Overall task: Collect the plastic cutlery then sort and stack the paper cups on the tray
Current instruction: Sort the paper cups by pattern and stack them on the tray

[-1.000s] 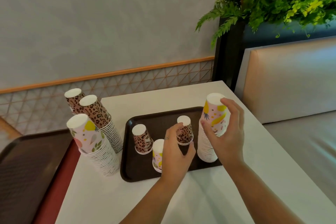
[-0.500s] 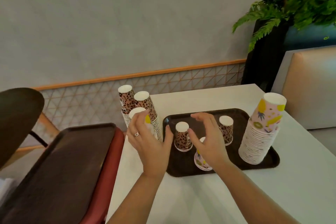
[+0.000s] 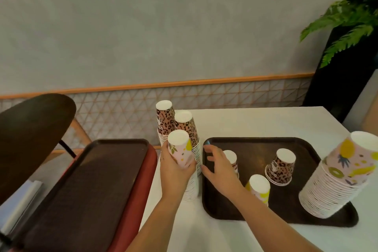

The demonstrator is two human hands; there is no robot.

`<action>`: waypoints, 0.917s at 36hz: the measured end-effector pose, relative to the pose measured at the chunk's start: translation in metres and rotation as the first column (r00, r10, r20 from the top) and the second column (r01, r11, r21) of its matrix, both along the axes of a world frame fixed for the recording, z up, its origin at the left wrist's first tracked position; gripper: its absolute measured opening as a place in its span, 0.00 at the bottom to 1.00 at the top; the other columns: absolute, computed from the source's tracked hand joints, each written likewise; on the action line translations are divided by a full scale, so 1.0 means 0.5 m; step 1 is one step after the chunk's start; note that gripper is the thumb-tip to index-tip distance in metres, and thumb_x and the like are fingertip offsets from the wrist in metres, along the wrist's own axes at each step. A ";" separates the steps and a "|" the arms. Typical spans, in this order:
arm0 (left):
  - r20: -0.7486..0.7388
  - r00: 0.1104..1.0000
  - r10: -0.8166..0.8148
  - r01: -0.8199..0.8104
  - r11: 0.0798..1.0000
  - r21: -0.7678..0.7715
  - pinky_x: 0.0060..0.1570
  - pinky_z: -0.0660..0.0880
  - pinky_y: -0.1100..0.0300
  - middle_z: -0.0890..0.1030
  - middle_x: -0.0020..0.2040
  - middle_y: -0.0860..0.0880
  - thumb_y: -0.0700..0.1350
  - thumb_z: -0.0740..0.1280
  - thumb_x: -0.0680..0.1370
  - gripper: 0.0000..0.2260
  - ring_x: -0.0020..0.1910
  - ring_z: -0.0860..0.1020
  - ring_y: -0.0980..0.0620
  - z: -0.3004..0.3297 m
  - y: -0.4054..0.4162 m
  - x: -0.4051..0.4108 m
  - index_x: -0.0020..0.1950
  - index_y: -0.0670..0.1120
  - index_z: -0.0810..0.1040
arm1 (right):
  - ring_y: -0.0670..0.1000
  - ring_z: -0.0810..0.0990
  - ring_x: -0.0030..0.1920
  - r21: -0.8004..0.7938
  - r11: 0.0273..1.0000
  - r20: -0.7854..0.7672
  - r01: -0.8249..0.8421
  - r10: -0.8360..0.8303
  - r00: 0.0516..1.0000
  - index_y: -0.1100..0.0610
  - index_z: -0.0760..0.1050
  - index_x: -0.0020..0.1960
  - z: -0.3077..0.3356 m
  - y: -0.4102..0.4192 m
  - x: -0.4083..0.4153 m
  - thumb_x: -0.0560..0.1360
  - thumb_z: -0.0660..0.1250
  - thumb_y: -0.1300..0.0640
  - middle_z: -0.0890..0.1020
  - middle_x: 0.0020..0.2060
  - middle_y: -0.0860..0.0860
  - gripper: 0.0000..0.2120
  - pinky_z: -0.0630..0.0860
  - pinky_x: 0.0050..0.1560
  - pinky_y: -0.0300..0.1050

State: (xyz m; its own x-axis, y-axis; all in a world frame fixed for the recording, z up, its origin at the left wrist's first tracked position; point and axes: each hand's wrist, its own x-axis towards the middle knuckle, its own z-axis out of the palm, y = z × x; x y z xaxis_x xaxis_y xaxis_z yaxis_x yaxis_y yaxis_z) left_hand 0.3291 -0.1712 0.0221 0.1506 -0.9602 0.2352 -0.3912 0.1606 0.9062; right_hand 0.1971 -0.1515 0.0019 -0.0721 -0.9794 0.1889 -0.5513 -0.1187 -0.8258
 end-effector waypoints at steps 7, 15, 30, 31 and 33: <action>0.010 0.998 0.064 -0.064 0.998 0.001 0.52 0.75 0.59 0.75 0.58 0.49 0.42 0.78 0.64 0.33 0.57 0.75 0.52 -0.007 -0.032 0.021 0.64 0.47 0.67 | 0.46 0.69 0.64 -0.008 0.998 0.009 0.068 -0.068 0.998 0.53 0.59 0.71 -0.010 -0.065 0.010 0.73 0.69 0.58 0.65 0.68 0.50 0.31 0.65 0.60 0.35; 0.024 0.997 0.069 -0.069 0.998 -0.014 0.45 0.69 0.72 0.73 0.51 0.56 0.39 0.79 0.62 0.31 0.49 0.74 0.61 -0.005 -0.071 0.056 0.58 0.52 0.66 | 0.50 0.69 0.67 0.044 0.996 0.144 0.073 -0.078 0.986 0.54 0.57 0.73 -0.027 -0.134 0.046 0.65 0.76 0.52 0.68 0.68 0.51 0.43 0.68 0.62 0.41; -0.024 0.999 -0.048 0.047 0.999 -0.019 0.51 0.73 0.67 0.75 0.58 0.52 0.39 0.79 0.61 0.35 0.57 0.74 0.56 -0.034 -0.107 0.097 0.61 0.55 0.65 | 0.50 0.74 0.62 0.180 0.983 0.365 0.041 -0.105 0.925 0.51 0.60 0.69 -0.081 -0.188 0.064 0.57 0.81 0.54 0.74 0.64 0.49 0.46 0.71 0.57 0.42; -0.040 0.998 -0.055 0.054 0.998 -0.017 0.53 0.75 0.63 0.75 0.58 0.52 0.40 0.80 0.61 0.36 0.58 0.75 0.55 -0.038 -0.107 0.098 0.62 0.54 0.65 | 0.50 0.74 0.62 0.190 0.981 0.360 0.041 -0.109 0.927 0.51 0.61 0.69 -0.088 -0.189 0.064 0.57 0.81 0.55 0.74 0.63 0.49 0.46 0.71 0.56 0.42; -0.070 0.995 -0.069 0.069 0.998 -0.003 0.56 0.76 0.58 0.75 0.60 0.52 0.41 0.81 0.59 0.38 0.60 0.75 0.56 -0.047 -0.107 0.099 0.64 0.53 0.66 | 0.50 0.74 0.61 0.220 0.974 0.344 0.048 -0.124 0.931 0.52 0.60 0.70 -0.107 -0.191 0.065 0.58 0.81 0.57 0.74 0.63 0.49 0.46 0.72 0.56 0.42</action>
